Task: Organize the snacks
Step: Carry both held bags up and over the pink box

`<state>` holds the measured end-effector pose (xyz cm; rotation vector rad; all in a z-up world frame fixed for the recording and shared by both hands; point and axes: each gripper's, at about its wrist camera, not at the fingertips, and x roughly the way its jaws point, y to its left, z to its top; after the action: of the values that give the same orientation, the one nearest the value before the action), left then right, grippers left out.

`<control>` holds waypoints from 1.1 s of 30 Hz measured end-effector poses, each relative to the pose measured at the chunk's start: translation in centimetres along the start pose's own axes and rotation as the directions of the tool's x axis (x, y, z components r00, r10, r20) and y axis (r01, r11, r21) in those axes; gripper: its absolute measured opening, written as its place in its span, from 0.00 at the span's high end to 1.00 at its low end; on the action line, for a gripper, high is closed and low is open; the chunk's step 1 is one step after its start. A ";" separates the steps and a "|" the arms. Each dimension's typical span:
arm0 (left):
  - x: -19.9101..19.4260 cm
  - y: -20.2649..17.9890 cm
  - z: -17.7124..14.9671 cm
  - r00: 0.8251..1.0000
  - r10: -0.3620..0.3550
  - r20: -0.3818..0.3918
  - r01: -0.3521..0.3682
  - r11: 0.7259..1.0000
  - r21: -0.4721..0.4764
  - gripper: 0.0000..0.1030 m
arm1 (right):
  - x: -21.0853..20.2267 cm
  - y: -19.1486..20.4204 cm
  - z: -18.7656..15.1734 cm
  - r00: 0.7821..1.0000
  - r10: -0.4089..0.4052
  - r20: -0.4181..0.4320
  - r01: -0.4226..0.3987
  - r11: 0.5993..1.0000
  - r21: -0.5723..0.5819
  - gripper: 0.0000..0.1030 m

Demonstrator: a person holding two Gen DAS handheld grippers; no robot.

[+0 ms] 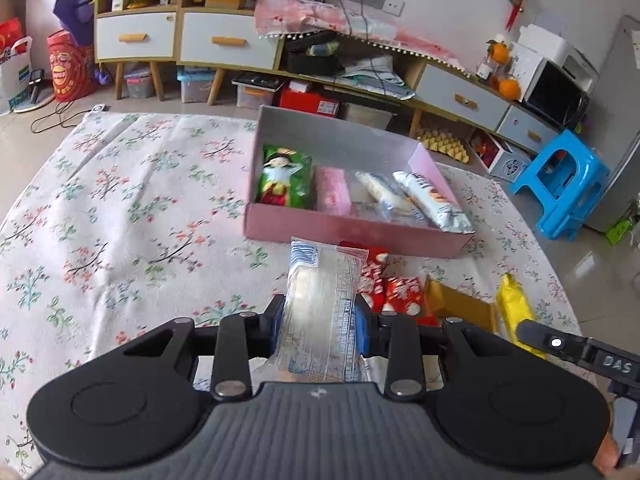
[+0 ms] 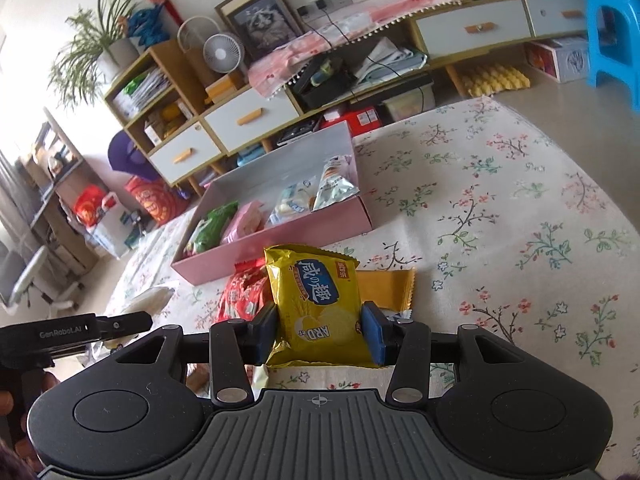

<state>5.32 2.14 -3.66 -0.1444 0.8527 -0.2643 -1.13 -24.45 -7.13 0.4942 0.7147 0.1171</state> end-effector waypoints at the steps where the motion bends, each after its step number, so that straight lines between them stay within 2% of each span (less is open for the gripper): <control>1: 0.1 -0.3 0.3 1.000 -0.008 -0.006 0.008 1.000 0.000 0.70 | 0.1 0.0 0.2 1.000 -0.004 0.002 0.004 1.000 0.002 0.57; 4: 0.2 -1.0 1.4 0.999 -0.046 -0.002 0.046 0.998 -0.034 0.70 | 0.3 0.0 0.9 1.000 -0.013 0.021 0.012 1.000 0.013 0.57; 7: 0.0 -2.8 2.4 0.998 0.007 0.061 -0.008 1.000 0.014 0.70 | 0.7 0.2 1.8 0.999 -0.013 0.029 0.013 1.000 0.017 0.57; 10: -0.1 -3.6 3.2 0.996 -0.019 0.088 0.017 1.000 0.016 0.70 | 0.7 0.5 3.0 0.998 -0.023 0.063 0.022 1.000 0.010 0.57; 13: 0.2 -4.0 3.8 0.994 -0.012 0.105 0.010 1.000 0.017 0.70 | 1.0 1.0 3.8 0.996 -0.039 0.080 0.040 0.999 -0.013 0.57; 15: 0.5 -3.9 4.1 0.993 -0.013 0.118 0.012 1.000 0.006 0.70 | 1.3 0.4 4.3 0.998 0.005 0.068 -0.007 1.000 0.022 0.57; 17: 0.7 -4.2 4.2 0.988 0.031 0.150 -0.036 0.999 0.033 0.70 | 1.3 0.7 4.7 0.996 -0.021 0.089 0.021 1.000 0.007 0.57; 19: 1.4 -4.2 4.6 0.989 0.049 0.139 -0.053 0.998 0.028 0.70 | 1.4 1.5 5.0 0.990 -0.078 0.119 0.084 0.995 -0.051 0.57; 22: 2.3 -4.3 4.9 0.992 0.050 0.115 -0.054 0.998 0.032 0.70 | 2.0 1.2 5.8 0.993 -0.027 0.111 0.029 0.999 -0.018 0.57; 26: 2.7 -4.9 5.5 0.989 0.061 0.132 -0.067 0.997 0.041 0.70 | 3.0 2.4 6.6 0.990 -0.054 0.127 0.062 0.996 -0.062 0.57; 28: 3.0 -4.9 6.0 0.990 0.046 0.136 -0.051 0.998 0.034 0.70 | 3.7 2.8 7.3 0.992 -0.029 0.119 0.037 0.997 -0.069 0.57; 33: 4.4 -4.8 7.2 0.991 0.052 0.124 -0.058 0.998 0.040 0.70 | 5.7 3.6 9.2 0.993 -0.034 0.114 0.046 0.993 -0.110 0.57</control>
<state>12.74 -3.55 -1.09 -0.0954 0.7267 -0.2197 9.41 -23.35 -2.88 0.3754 0.6042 0.0905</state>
